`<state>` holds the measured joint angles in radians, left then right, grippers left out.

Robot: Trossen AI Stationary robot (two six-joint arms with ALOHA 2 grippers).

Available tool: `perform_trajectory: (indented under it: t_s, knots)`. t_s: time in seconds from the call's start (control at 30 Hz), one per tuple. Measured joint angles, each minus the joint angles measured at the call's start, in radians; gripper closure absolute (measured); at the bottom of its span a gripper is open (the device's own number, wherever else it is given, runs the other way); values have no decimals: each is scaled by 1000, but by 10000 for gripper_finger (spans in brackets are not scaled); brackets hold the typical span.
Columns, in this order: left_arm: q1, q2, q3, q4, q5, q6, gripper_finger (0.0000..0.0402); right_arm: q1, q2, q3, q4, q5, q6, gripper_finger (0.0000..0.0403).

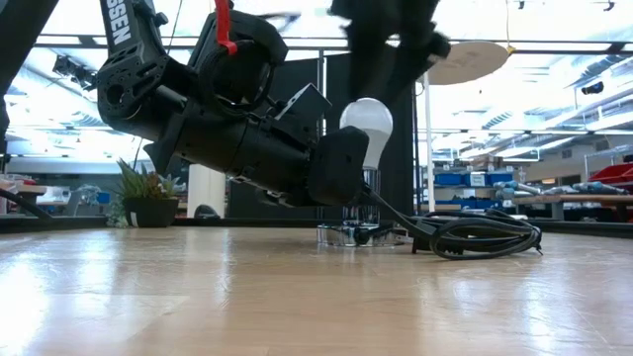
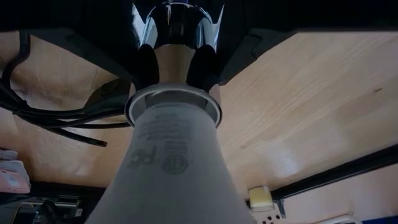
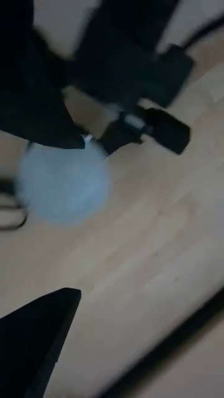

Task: Screw lightbulb
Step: Insert the lightbulb into the lamp

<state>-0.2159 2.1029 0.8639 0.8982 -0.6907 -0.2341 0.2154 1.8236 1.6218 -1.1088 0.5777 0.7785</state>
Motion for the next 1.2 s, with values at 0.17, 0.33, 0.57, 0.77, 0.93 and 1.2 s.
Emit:
perform_trajectory:
  t_s: [0.17,0.33,0.57,0.77,0.93,1.2]
  knots:
    - [0,0,0,0,0,-5,199,79,-65,0,-77,86,-31,19]
    - [-1,0,-1,-1,4,-2,199,186,-108,0,-107,247,-31,21]
    - [-2,0,-2,6,8,-33,199,318,-112,-38,-132,346,8,21]
    - [-1,0,-2,8,31,-30,199,369,-112,-198,-149,347,153,22]
    - [-2,0,-2,8,34,-30,199,372,-111,-393,-24,316,244,22]
    - [-2,0,-2,4,37,-32,199,340,-113,-662,458,246,183,23]
